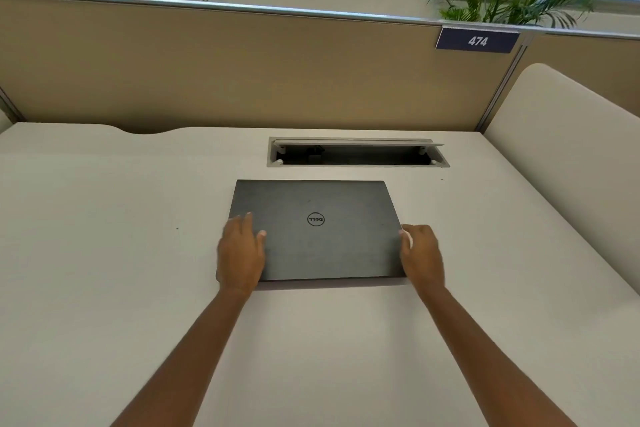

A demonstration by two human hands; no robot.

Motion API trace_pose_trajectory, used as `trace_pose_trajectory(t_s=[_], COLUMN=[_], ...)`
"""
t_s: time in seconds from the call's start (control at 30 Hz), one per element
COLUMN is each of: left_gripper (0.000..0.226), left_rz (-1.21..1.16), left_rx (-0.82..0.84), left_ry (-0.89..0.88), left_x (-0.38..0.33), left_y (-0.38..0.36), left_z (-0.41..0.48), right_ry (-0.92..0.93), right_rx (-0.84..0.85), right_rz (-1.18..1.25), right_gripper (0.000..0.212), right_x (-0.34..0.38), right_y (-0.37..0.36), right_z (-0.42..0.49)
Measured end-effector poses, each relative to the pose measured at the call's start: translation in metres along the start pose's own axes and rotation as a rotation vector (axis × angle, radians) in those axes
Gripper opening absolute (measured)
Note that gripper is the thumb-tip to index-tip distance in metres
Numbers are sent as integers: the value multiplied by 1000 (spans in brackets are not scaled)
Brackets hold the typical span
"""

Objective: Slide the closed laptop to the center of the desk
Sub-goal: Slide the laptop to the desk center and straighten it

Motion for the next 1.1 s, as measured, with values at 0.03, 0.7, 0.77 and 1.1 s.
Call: trace_pose_trajectory(t_s=[0.03,0.7,0.77,1.1], left_gripper=[48,63,63,68], left_rz=[31,247,250,307], left_rx=[33,264,254,280], left_ry=[-49,-215,-219,-244], left_x=[-7,-23,-23,-26], left_y=[-6,-56,-56,-52], left_z=[0,-22,-22,-22], right_ry=[51,314,309,299], right_rx=[47,377,381,428], right_rz=[-21,-409,-408,-442], right_gripper=[31,59,59,60], right_x=[7,46,46,45], right_y=[-7,-84,-85,-81], right_z=[-2,-40,-40,-40])
Point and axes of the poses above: each hand's wrist, its own z-axis towards the middle knuckle, its own y-axis out of the back of the hand, x = y × z, the point moved 2 cm from there along z, towards the middle knuckle, and after that the axes turned 4 degrees about -x, right-handed, at the moved point
